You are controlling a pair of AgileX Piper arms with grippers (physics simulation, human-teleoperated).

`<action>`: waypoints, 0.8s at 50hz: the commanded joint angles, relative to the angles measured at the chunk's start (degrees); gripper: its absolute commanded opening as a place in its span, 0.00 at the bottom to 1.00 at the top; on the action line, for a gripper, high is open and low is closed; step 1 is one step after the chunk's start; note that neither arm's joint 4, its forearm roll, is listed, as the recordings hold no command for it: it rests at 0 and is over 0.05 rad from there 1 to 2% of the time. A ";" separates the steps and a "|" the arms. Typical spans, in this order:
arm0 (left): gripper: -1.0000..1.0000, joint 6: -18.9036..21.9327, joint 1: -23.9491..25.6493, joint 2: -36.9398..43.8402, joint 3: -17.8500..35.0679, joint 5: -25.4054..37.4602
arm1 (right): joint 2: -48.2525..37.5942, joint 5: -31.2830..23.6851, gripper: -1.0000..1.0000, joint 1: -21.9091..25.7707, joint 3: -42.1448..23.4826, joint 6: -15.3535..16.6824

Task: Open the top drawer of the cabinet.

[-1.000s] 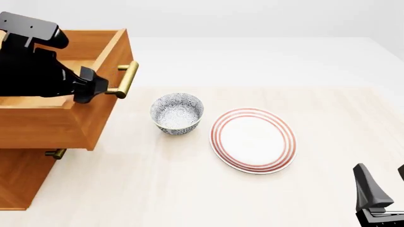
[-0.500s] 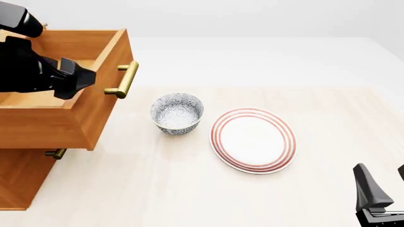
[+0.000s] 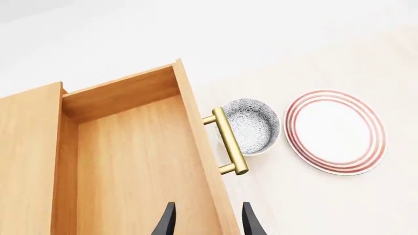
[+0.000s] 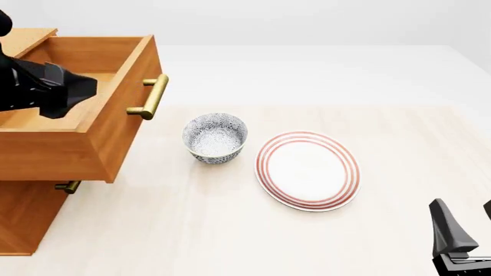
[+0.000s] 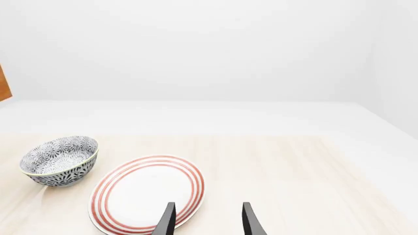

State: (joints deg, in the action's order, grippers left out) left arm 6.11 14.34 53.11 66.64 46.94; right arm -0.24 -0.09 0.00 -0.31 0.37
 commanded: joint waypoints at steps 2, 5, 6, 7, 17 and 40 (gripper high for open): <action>1.00 0.39 -1.62 -2.97 0.70 0.25 | 0.00 0.00 1.00 0.00 0.00 0.04; 1.00 0.99 -1.67 -3.34 1.67 0.69 | 0.00 0.00 1.00 -0.01 0.00 -0.02; 1.00 1.03 -2.03 -3.80 1.94 1.04 | 0.00 0.00 1.00 0.01 0.00 0.01; 1.00 1.03 -2.03 -3.80 1.94 1.05 | 0.00 0.00 1.00 0.01 0.00 0.01; 1.00 1.24 -3.86 -6.08 3.47 2.14 | 0.00 0.00 1.00 -0.01 0.00 0.00; 1.00 1.70 -7.21 -9.15 6.79 2.46 | 0.00 0.00 1.00 0.01 0.00 0.01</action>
State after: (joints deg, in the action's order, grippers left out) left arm 7.57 8.76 45.75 71.83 49.33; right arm -0.24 -0.09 0.01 -0.31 0.37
